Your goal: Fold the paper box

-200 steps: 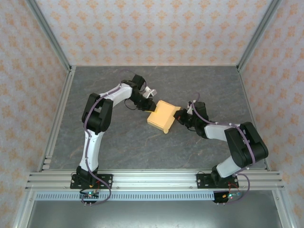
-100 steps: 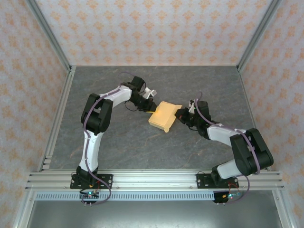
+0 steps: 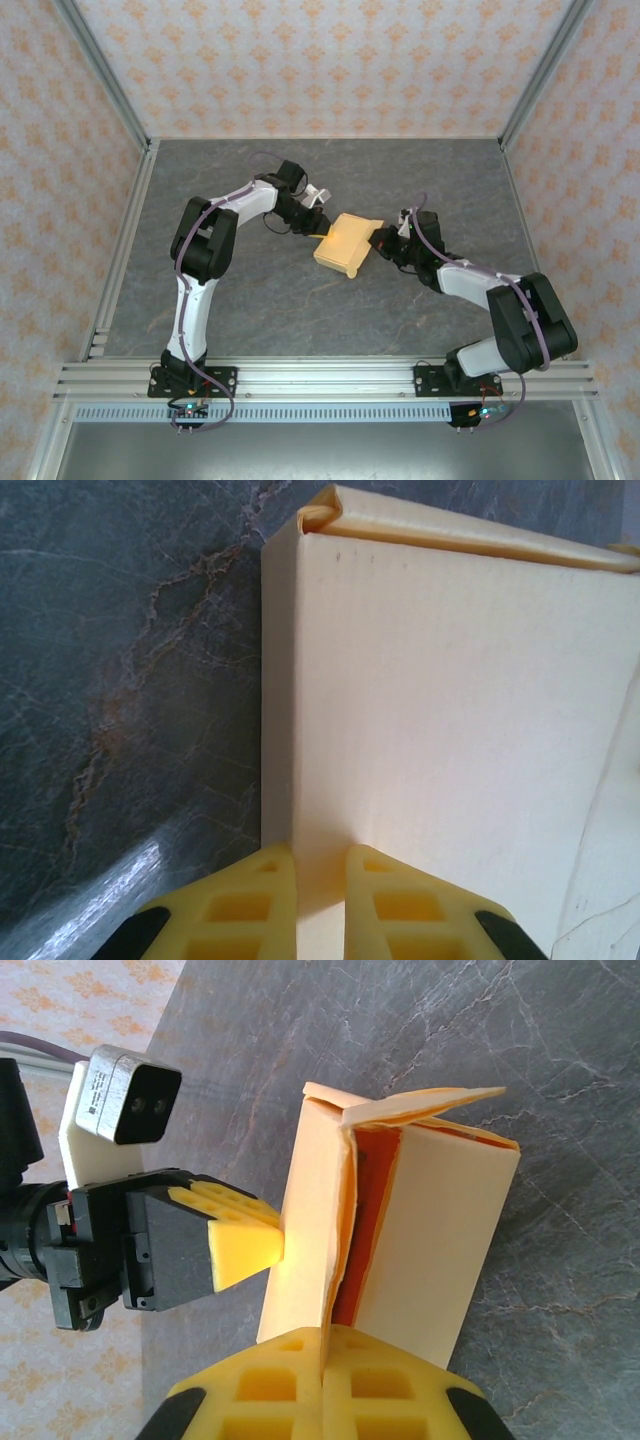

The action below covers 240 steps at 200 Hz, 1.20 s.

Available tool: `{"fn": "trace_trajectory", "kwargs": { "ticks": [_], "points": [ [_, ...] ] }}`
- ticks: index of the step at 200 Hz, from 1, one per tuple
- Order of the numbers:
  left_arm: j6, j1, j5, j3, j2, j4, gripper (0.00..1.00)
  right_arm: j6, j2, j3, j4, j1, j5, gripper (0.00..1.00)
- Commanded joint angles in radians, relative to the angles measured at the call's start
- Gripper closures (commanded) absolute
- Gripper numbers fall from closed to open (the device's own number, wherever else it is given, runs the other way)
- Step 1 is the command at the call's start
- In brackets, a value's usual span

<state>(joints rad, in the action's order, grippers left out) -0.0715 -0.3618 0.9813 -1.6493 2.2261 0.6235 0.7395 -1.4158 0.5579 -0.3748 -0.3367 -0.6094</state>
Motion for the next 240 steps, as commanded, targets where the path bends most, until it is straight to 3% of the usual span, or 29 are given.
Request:
{"fn": "trace_trajectory", "kwargs": {
  "ticks": [1,240],
  "points": [
    [0.004,-0.044,0.003,-0.018,0.026,0.031,0.86,-0.020,0.038,0.057,-0.059,-0.005,-0.009,1.00],
    [0.006,-0.045,-0.001,-0.067,0.072,0.060,0.79,-0.017,-0.004,0.120,0.018,-0.006,0.026,1.00]
  ]
}}
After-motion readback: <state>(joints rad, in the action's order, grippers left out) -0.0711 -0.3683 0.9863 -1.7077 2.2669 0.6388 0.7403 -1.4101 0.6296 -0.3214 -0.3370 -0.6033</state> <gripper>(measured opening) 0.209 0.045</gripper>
